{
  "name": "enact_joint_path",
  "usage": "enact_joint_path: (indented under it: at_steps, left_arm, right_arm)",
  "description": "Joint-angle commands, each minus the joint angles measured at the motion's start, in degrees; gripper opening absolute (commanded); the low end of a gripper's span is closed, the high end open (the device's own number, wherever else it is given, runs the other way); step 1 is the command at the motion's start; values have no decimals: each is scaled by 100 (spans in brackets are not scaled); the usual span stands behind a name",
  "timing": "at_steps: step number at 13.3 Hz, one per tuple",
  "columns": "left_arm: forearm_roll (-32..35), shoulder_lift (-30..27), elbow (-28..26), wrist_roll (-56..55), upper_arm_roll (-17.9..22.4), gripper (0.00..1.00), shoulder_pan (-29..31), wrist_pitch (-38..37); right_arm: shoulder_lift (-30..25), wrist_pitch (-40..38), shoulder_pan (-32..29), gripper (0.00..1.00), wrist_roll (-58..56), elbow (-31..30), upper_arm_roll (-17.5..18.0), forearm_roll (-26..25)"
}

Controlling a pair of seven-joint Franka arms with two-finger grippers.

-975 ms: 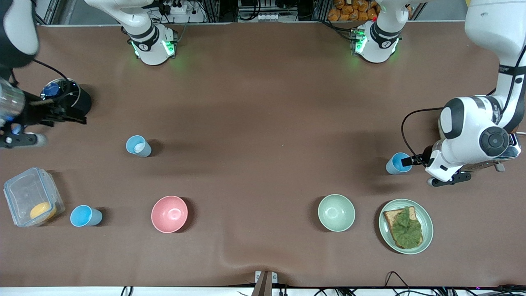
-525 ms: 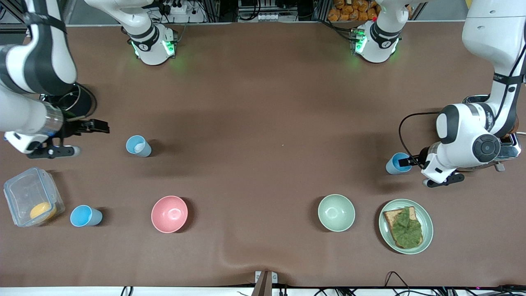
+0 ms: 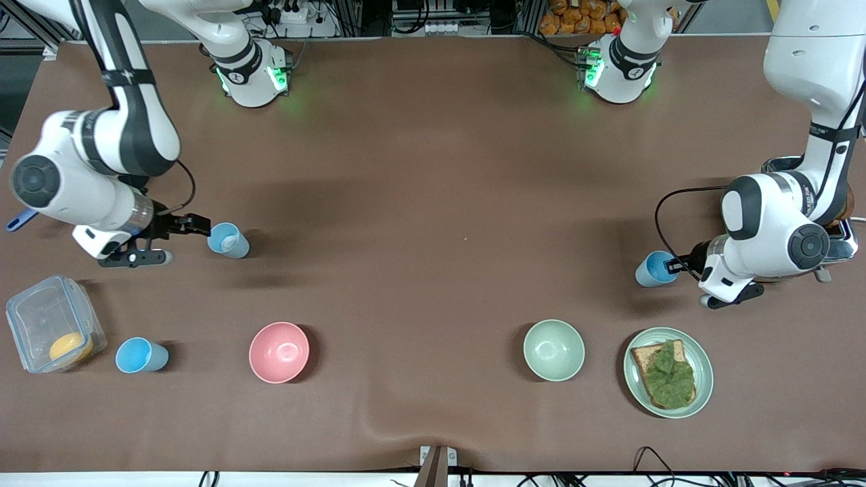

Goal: Stack blue cups with both arms
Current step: 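Grasp and lift the cup with the left gripper while the right gripper grasps its cup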

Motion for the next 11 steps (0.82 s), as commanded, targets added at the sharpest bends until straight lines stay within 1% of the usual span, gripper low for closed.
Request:
enact_joint_path:
  at_steps: [1, 3, 5, 7, 9, 10, 11]
  left_arm:
    - [-94, -124, 43, 78, -133, 0, 24, -17]
    - [-76, -326, 60, 60, -186, 0, 16, -34]
    - [-76, -449, 165, 60, -256, 0, 33, -201]
    - [-76, -694, 349, 77, -274, 0, 33, -700]
    - [-76, -1072, 779, -10, -501, 0, 33, -1541]
    - [-76, -1230, 1199, -19, -563, 0, 24, -2207]
    - [-68, -1267, 1734, -19, -616, 0, 24, -2902]
  right_arm:
    - [318, 507, -21, 100, -92, -83, -1, 77]
    - [618, 886, -161, 100, -320, -109, -1, 86]
    - [654, 1062, -214, 100, -418, -240, -1, 86]
    - [698, 1369, -231, 100, -496, -503, -1, 86]
    - [681, 1336, -345, 100, -628, -601, 16, 86]
    - [663, 1326, -337, 100, -629, -602, 17, 104]
    - [663, 1326, -328, 100, -629, -610, 17, 139]
